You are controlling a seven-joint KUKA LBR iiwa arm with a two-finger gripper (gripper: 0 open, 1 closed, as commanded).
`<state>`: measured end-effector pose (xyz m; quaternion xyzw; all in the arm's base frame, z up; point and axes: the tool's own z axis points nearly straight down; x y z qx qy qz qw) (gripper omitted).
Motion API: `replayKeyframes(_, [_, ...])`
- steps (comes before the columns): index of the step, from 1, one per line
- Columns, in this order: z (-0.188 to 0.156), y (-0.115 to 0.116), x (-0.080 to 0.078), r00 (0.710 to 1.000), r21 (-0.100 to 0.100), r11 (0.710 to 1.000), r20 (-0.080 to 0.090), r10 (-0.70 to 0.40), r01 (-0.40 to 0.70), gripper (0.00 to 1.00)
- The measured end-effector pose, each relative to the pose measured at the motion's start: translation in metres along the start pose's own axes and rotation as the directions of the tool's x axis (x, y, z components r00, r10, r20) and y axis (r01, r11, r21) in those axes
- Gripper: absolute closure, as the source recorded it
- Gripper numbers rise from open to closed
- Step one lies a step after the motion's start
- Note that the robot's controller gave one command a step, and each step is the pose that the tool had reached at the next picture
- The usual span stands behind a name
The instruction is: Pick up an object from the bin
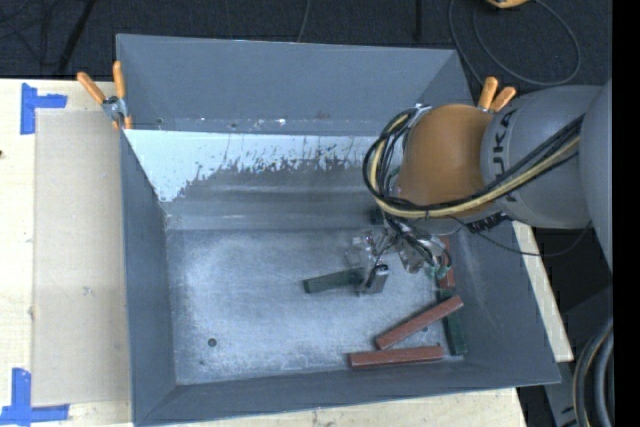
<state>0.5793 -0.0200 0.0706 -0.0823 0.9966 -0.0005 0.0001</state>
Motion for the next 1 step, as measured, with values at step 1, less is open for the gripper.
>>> replayKeyframes(1, [-0.1678, 0.0089, -0.0373, 1.000, 0.000, 1.000, 0.008, 0.019, -0.019, 1.00])
